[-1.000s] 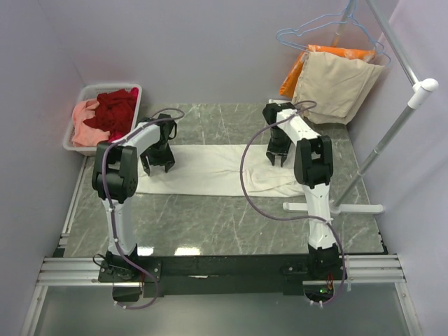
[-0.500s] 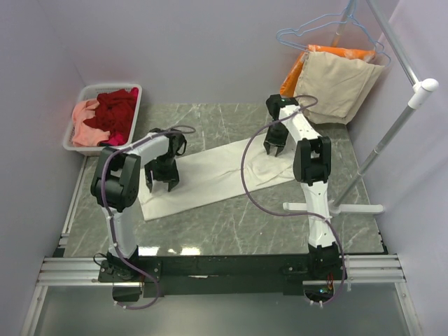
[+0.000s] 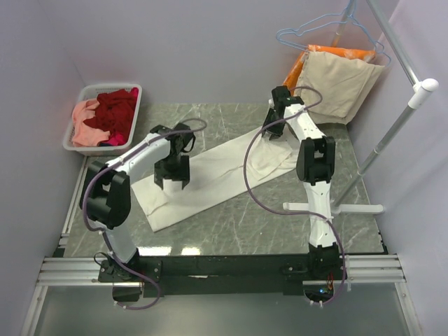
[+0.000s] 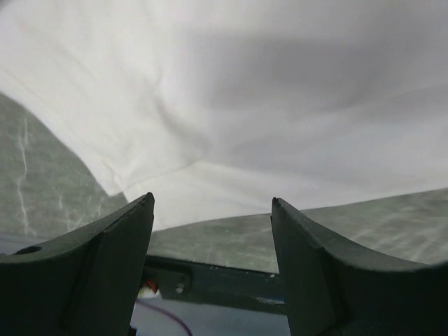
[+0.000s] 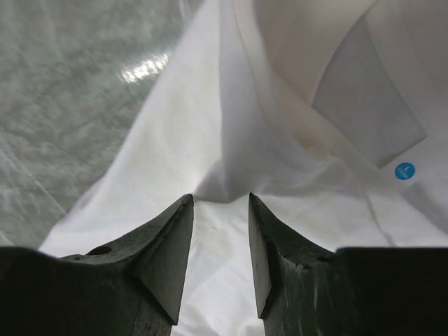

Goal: Fold and stack the t-shirts
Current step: Fold the tshirt

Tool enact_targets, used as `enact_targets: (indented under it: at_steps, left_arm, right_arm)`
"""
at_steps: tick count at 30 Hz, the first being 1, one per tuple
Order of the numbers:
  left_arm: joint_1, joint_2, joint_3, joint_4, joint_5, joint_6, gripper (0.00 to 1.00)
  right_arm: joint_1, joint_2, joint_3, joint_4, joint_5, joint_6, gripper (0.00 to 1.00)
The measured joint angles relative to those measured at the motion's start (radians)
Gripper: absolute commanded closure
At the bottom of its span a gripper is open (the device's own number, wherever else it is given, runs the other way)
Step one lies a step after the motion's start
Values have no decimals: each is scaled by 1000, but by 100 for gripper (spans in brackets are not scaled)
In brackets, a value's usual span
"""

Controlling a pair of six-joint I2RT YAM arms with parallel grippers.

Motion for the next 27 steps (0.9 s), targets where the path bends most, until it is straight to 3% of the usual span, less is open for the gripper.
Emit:
enact_targets:
  at_steps: [7,13,18,27]
  left_arm:
    - [-12,26,285,93,-12,46,27]
    - [-29,284,547,224,16,103,28]
    - [-86,488,595,335,80,177,27]
    - [-167,605,702,523,178,304,27]
  right_arm:
    - [-14,-207,-146,126,37,1,56]
    - [-14,-489,-258,151,109,-4,56]
    - [-16,-628,-335,140,171,-14,55]
    - [-25,-718,-571,79,190,-3,56]
